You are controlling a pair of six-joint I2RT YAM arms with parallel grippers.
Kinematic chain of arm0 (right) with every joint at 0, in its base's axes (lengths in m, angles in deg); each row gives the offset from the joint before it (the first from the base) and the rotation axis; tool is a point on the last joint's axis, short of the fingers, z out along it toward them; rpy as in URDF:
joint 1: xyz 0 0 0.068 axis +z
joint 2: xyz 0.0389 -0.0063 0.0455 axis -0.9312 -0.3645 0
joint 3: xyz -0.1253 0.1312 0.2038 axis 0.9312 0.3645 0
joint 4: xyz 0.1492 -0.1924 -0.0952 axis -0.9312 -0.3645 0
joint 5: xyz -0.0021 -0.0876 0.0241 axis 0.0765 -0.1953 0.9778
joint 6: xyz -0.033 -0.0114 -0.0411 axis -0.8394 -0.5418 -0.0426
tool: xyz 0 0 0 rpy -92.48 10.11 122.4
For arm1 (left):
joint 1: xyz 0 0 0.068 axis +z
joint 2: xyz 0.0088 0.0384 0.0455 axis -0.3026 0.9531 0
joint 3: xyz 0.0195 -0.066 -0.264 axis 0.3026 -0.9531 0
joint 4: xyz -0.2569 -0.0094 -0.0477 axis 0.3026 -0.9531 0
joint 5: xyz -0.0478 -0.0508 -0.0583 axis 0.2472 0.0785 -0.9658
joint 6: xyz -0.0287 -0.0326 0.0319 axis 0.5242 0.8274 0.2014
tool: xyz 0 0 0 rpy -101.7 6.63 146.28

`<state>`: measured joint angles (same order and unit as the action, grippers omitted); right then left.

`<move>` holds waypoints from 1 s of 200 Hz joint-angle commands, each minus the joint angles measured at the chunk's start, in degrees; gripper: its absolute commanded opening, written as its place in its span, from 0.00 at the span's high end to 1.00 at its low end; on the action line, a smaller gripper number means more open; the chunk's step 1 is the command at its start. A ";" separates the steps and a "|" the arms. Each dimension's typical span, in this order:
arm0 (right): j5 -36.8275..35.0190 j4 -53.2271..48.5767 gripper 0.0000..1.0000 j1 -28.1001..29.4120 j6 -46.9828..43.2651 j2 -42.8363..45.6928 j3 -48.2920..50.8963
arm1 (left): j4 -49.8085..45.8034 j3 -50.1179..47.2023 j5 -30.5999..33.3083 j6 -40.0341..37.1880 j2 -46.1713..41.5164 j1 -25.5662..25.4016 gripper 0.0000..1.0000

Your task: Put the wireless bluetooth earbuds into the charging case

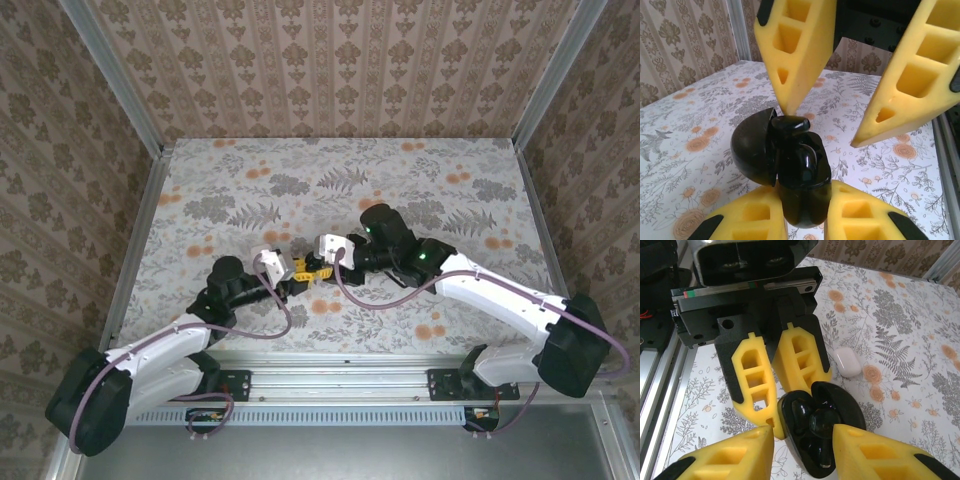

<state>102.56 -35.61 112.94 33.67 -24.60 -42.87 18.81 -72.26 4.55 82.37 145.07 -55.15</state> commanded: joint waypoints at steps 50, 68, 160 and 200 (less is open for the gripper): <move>-0.61 0.13 0.63 -0.11 0.08 -2.44 -2.87 | -0.92 2.05 -0.13 -2.15 -0.96 -1.04 0.94; -1.01 -0.04 0.67 -0.19 0.39 -2.77 -3.26 | -1.18 2.13 -0.02 -2.32 -0.96 -1.12 0.94; -1.03 8.39 0.82 -0.81 4.87 2.40 2.59 | 1.72 0.73 2.75 -1.22 -0.27 -1.18 0.95; 1.22 18.20 0.83 -1.87 10.77 4.51 7.35 | 5.12 0.31 2.95 0.89 0.48 -1.06 0.95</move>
<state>101.29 -26.33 111.91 39.30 -22.04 -38.34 19.40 -72.04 7.37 81.54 145.13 -55.85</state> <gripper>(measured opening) 0.172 0.171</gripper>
